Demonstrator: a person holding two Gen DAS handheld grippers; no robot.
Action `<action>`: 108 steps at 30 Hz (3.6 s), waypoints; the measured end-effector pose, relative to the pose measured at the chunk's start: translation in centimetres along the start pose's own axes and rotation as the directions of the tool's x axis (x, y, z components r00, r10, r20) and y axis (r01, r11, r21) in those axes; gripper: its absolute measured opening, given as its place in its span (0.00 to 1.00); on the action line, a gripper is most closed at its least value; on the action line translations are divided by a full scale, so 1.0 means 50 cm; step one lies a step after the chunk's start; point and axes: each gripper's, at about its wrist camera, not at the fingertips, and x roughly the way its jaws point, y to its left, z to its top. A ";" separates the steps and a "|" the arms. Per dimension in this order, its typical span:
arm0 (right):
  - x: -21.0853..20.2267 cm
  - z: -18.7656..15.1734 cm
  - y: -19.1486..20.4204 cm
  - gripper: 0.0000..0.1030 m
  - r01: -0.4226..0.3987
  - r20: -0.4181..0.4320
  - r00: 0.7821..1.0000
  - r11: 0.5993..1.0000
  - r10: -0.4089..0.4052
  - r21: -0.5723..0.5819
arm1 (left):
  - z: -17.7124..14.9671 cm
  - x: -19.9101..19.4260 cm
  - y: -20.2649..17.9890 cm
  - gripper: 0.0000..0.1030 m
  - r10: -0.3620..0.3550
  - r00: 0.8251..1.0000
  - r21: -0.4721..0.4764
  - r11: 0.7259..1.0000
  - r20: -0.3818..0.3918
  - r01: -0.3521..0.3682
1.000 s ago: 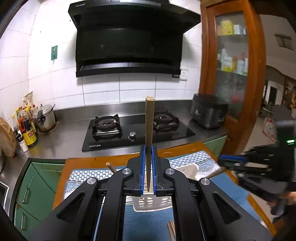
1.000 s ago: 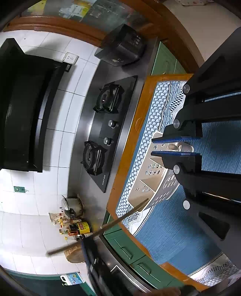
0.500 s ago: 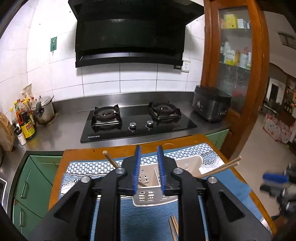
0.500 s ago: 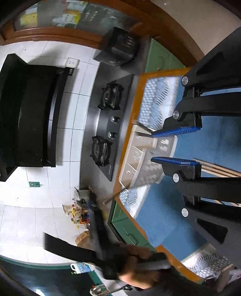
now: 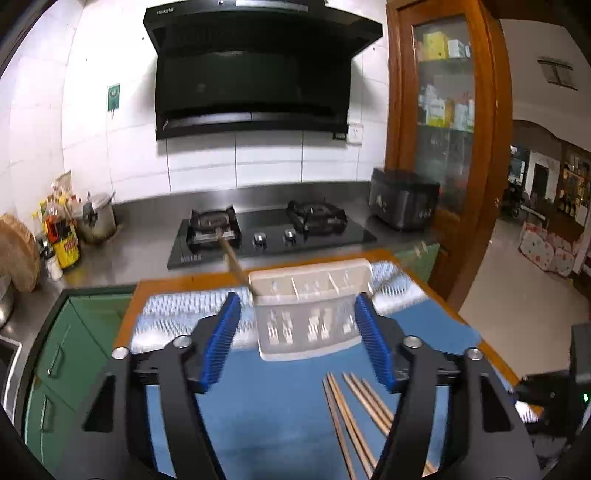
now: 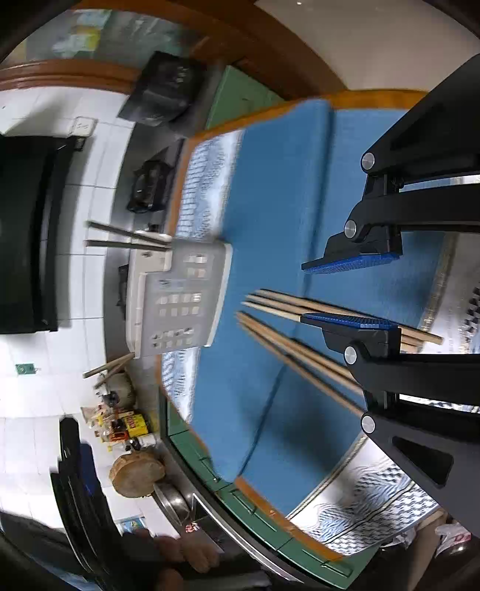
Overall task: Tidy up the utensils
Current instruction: 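Drop the left tool's chopstick into the holder while the right tool releases its own, then move both open tools back down to the chopsticks on the towel, then close the right tool on a chopstick while the left tool grasps another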
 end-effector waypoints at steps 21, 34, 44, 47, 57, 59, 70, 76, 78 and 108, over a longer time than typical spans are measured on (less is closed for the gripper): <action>0.121 -0.129 0.037 0.11 -0.018 -0.108 0.994 0.994 0.030 0.107 | -0.262 -0.005 -0.009 0.75 0.058 0.987 -0.084 0.994 -0.151 -0.071; 0.146 -0.134 0.042 0.09 -0.005 -0.127 0.992 0.993 0.019 0.115 | -0.333 0.031 -0.007 0.75 0.054 0.968 -0.101 0.992 -0.247 -0.081; 0.148 -0.148 0.042 0.07 0.006 -0.138 0.990 0.994 0.009 0.107 | -0.375 0.046 -0.012 0.75 0.042 0.953 -0.121 0.989 -0.300 -0.082; 0.147 -0.147 0.040 0.07 0.005 -0.135 0.991 0.993 0.011 0.117 | -0.382 0.049 -0.017 0.75 0.032 0.950 -0.129 0.989 -0.311 -0.076; 0.137 -0.159 0.035 0.07 -0.005 -0.113 0.993 0.991 0.020 0.136 | -0.399 0.086 -0.062 0.65 -0.017 0.941 -0.121 0.992 -0.338 -0.025; 0.134 -0.161 0.032 0.07 -0.005 -0.108 0.994 0.990 0.021 0.142 | -0.402 0.103 -0.068 0.59 -0.042 0.935 -0.138 0.990 -0.353 -0.008; 0.107 -0.162 0.009 0.07 0.000 -0.073 0.997 0.987 0.012 0.160 | -0.405 0.157 -0.090 0.35 -0.070 0.921 -0.154 0.988 -0.383 0.010; 0.097 -0.159 0.003 0.07 0.000 -0.053 0.999 0.987 0.009 0.164 | -0.402 0.162 -0.100 0.25 -0.057 0.923 -0.145 0.989 -0.381 0.002; 0.096 -0.160 0.002 0.07 -0.002 -0.050 0.999 0.986 0.011 0.167 | -0.402 0.163 -0.104 0.22 -0.041 0.923 -0.134 0.991 -0.383 -0.011; 0.026 -0.148 -0.027 0.07 -0.003 0.041 0.999 0.983 -0.004 0.183 | -0.390 0.164 -0.106 0.05 -0.056 0.911 -0.148 0.989 -0.409 -0.005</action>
